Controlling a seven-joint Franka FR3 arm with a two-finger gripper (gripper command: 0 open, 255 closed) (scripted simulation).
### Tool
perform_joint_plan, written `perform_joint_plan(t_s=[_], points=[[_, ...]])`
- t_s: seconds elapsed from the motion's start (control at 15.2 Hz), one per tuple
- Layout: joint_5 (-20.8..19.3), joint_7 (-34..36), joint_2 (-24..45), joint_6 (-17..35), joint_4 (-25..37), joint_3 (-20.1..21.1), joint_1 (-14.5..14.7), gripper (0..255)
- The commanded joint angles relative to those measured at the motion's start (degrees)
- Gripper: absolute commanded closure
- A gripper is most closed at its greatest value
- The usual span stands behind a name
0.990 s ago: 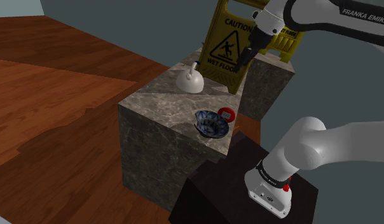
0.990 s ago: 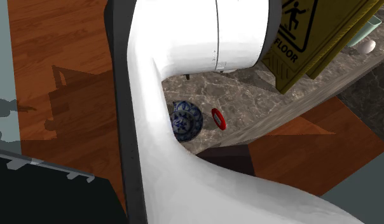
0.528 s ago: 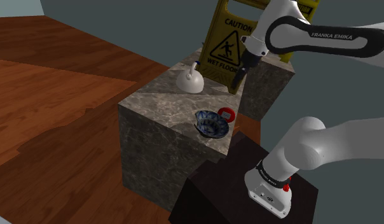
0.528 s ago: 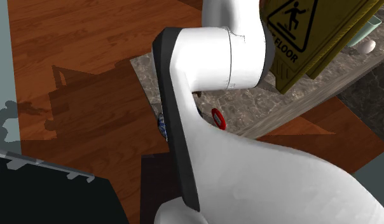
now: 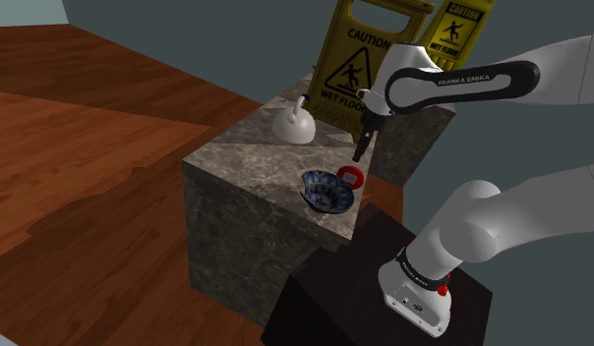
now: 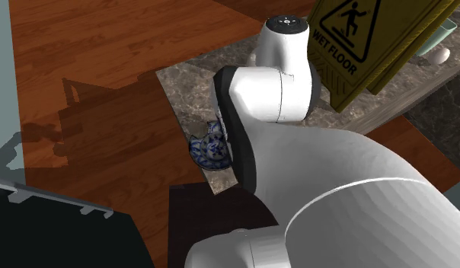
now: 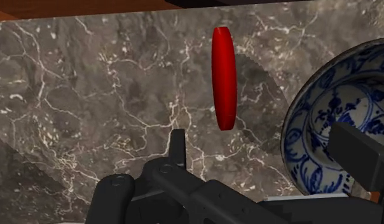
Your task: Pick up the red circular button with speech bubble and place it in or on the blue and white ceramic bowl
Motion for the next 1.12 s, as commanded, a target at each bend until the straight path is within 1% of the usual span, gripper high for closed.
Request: perform_joint_plan(t_s=[0.0, 0.4, 0.46, 0.99, 1.06], points=[[-0.8, -1.81, 1.26, 1.54, -0.96, -1.23, -0.33, 0], [-1.38, -1.83, 4.14, 7.32, -3.88, -2.2, -0.44, 0], [-1.52, -1.84, 5.03, 8.9, -4.57, -2.47, -0.44, 0], [-1.52, -1.84, 5.03, 8.89, -4.56, -2.46, -0.45, 0], [-1.52, -1.84, 5.03, 8.89, -4.56, -2.46, -0.45, 255]])
